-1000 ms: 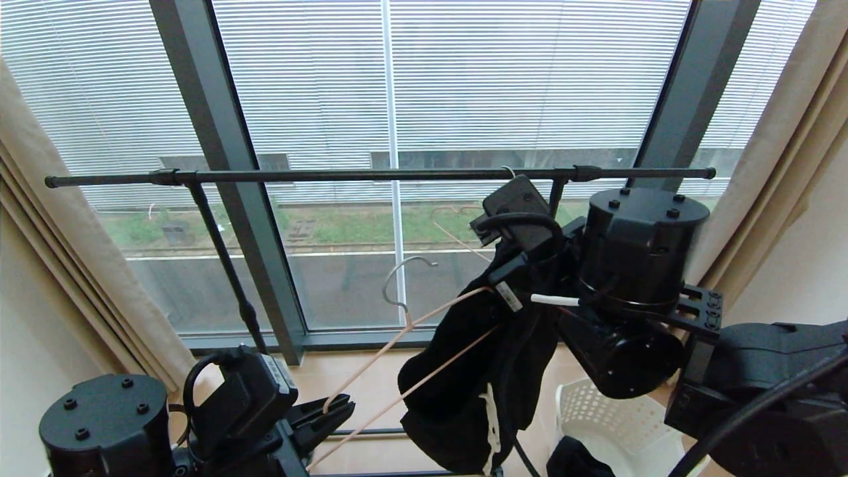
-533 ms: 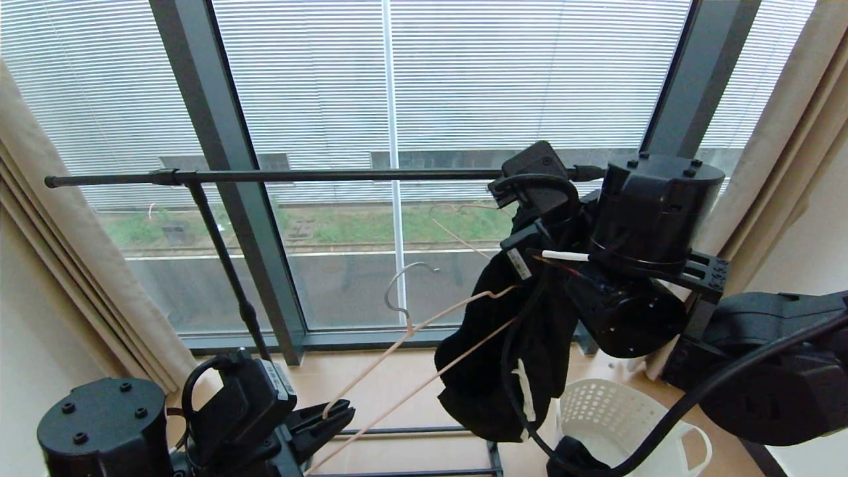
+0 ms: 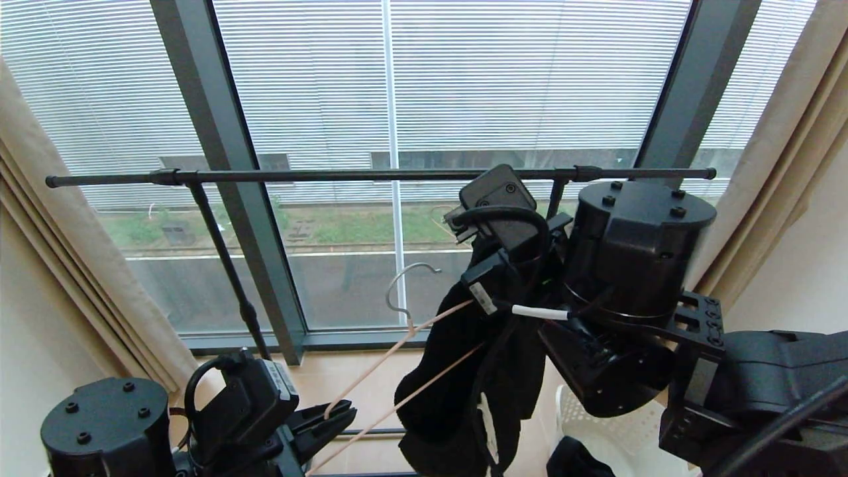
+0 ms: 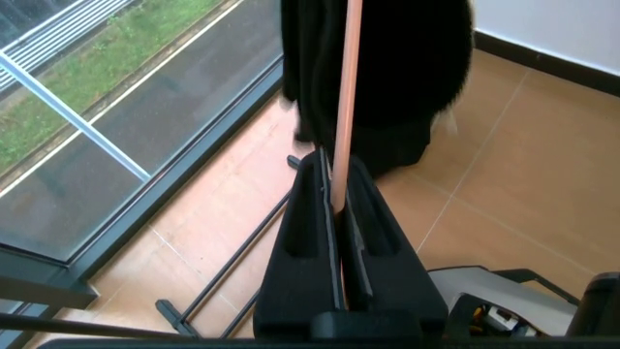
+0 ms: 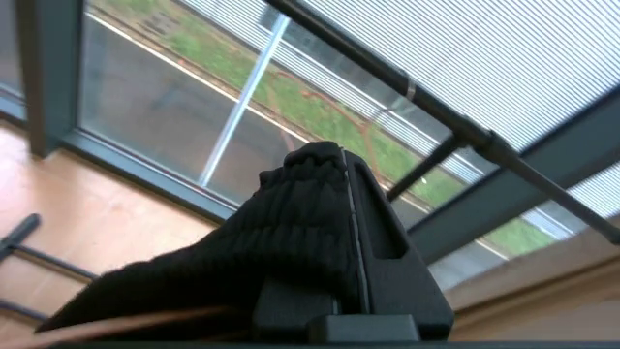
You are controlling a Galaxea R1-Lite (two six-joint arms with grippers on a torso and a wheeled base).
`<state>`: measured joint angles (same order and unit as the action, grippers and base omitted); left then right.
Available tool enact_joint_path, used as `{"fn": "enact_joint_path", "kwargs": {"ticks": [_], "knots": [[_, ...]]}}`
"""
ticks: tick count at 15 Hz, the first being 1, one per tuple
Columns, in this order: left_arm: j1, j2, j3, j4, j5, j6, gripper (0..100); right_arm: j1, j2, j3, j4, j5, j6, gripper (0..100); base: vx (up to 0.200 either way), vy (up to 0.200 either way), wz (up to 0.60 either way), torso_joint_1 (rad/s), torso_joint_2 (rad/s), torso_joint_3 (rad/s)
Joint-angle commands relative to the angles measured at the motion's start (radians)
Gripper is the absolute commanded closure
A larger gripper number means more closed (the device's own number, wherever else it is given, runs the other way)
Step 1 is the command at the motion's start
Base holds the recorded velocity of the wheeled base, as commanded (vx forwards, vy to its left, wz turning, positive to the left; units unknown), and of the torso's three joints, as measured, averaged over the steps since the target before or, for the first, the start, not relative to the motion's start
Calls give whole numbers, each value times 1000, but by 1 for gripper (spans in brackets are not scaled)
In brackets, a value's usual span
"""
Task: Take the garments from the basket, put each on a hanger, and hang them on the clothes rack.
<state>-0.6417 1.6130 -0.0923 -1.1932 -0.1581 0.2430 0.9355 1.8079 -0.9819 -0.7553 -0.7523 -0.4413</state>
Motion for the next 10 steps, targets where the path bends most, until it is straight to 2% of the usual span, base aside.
{"fn": "enact_joint_path", "kwargs": {"ticks": [1, 4, 10], "knots": [[2, 13, -1, 0, 0, -1, 100, 37, -4, 25, -19, -1, 7, 100, 0, 0, 0, 0, 0, 0], [4, 15, -3, 0, 0, -2, 100, 72, 1, 65, -62, -1, 7, 100, 0, 0, 0, 0, 0, 0], [7, 30, -9, 0, 2, -5, 100, 166, 36, 58, -81, -1, 10, 100, 0, 0, 0, 0, 0, 0]]}}
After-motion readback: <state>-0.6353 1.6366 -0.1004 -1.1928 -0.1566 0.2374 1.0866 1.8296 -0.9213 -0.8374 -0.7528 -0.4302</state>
